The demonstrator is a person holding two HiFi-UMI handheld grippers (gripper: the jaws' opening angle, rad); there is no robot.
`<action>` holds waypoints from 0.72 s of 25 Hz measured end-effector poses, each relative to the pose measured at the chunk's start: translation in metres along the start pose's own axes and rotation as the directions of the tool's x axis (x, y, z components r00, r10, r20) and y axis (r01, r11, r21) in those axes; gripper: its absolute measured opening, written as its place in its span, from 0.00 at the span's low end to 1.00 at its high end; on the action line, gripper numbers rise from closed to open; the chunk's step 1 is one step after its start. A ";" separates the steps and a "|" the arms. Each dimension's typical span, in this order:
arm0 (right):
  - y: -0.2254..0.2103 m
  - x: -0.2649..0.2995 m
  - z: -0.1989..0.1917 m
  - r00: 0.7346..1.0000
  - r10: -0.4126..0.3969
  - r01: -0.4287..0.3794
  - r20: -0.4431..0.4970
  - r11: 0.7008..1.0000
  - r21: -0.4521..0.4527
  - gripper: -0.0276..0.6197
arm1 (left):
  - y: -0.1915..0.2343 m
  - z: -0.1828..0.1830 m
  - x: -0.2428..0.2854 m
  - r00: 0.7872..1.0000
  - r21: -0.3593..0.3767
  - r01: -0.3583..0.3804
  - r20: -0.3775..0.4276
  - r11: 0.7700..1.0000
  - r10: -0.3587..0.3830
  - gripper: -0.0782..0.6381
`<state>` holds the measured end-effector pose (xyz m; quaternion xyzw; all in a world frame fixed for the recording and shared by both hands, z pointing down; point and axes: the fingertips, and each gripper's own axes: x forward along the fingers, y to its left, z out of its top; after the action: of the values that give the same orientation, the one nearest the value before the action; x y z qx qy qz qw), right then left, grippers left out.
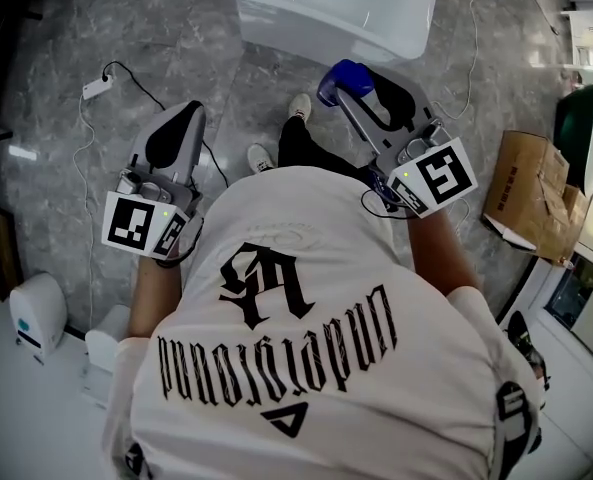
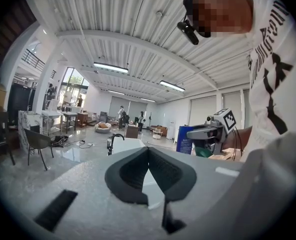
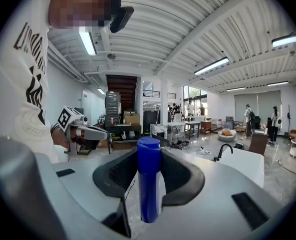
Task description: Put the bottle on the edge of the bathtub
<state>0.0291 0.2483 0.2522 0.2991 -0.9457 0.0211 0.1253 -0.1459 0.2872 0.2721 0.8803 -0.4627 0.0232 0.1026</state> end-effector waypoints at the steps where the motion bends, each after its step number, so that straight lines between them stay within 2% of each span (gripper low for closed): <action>1: 0.000 0.002 0.000 1.000 0.003 -0.003 0.002 1.000 -0.002 0.27 | 0.002 0.000 0.001 1.000 0.001 0.000 -0.002 1.000 0.000 0.13; 11: -0.028 0.025 0.000 1.000 0.014 -0.014 0.008 1.000 -0.001 0.27 | 0.020 0.001 0.025 0.999 0.006 -0.007 -0.033 1.000 0.008 0.13; 18: -0.064 0.045 -0.003 0.999 0.034 -0.034 -0.011 0.999 0.007 0.27 | 0.038 0.002 0.065 0.999 -0.017 -0.014 -0.046 1.000 0.013 0.13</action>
<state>0.0306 0.1708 0.2638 0.2833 -0.9499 0.0280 0.1290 -0.1397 0.2135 0.2850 0.8754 -0.4665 0.0399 0.1204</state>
